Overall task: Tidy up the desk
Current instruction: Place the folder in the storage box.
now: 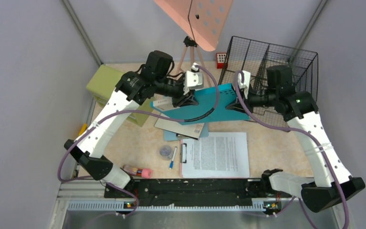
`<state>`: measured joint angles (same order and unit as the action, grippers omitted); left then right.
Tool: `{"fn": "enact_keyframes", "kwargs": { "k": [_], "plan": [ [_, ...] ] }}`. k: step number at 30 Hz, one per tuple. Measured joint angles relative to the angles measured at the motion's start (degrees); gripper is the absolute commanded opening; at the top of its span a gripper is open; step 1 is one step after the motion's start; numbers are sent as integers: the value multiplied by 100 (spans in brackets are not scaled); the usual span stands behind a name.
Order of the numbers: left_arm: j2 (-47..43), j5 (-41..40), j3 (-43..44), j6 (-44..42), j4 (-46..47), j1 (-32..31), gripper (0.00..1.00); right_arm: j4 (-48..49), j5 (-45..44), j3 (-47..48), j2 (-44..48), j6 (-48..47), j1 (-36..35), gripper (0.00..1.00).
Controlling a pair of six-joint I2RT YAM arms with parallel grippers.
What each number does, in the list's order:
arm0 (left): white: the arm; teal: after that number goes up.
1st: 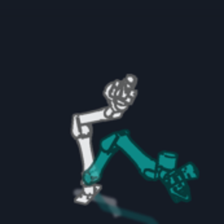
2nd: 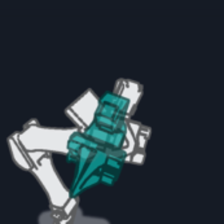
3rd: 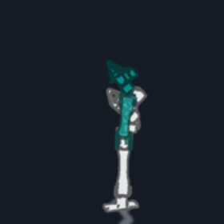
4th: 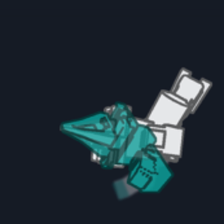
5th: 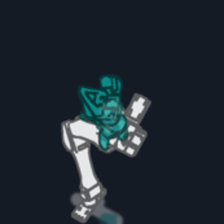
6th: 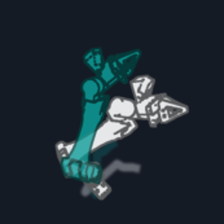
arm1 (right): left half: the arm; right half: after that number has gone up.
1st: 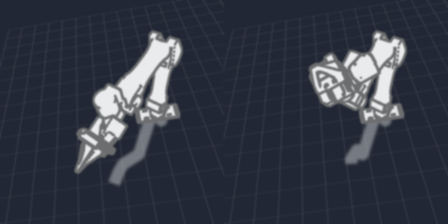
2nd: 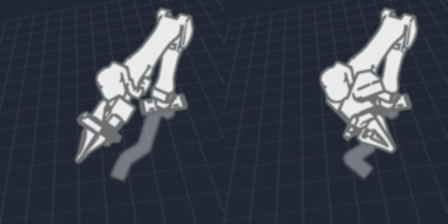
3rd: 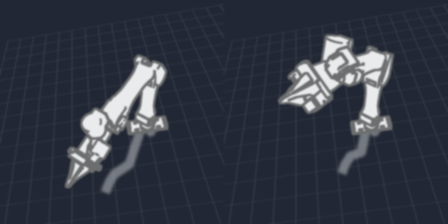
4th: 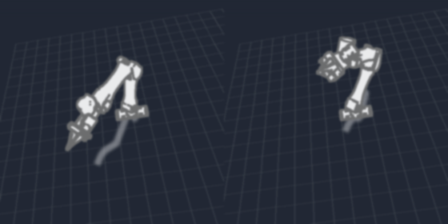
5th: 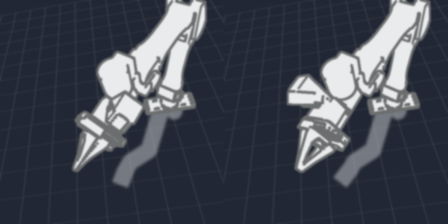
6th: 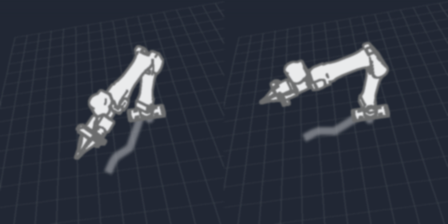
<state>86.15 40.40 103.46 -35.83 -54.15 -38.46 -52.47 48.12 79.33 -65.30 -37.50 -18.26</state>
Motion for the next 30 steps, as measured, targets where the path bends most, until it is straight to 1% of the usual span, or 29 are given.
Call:
{"fn": "enact_keyframes", "kwargs": {
  "k": [3, 6, 12, 21, 23, 24, 25, 26, 28, 29, 30],
  "plan": [
    [313, -127, 570, -120, -356, -31, 17, -98, -90, 227, -31, 122, 7, 0],
    [588, -238, 909, -229, -592, -28, 19, -122, -221, 297, -57, 254, 33, 0],
    [828, -452, 944, -378, -911, -28, 28, -313, -339, 330, -205, 337, 44, 0],
    [1084, -719, 1056, -466, -1152, -28, 37, -179, -278, 330, -221, 625, 42, 0],
    [1165, -772, 1056, -463, -1200, -33, 37, -74, -192, 330, -219, 717, 37, 0],
    [1202, -793, 1056, -466, -1220, -39, 36, -22, -153, 332, -219, 745, 37, 0],
    [1237, -785, 1056, -461, -1231, -44, 31, 15, -142, 337, -219, 778, 37, 0],
    [1248, -774, 1056, -461, -1224, -44, 25, 13, -136, 337, -219, 807, 39, 0],
    [1248, -732, 1056, -492, -1248, -44, 4, 35, -140, 337, -219, 820, 42, 0],
    [1246, -684, 1058, -503, -1292, -50, 0, 72, -160, 337, -214, 822, 44, 0],
    [1246, -662, 1060, -549, -1320, -59, 0, 76, -160, 337, -214, 813, 44, 0]
  ]
}}
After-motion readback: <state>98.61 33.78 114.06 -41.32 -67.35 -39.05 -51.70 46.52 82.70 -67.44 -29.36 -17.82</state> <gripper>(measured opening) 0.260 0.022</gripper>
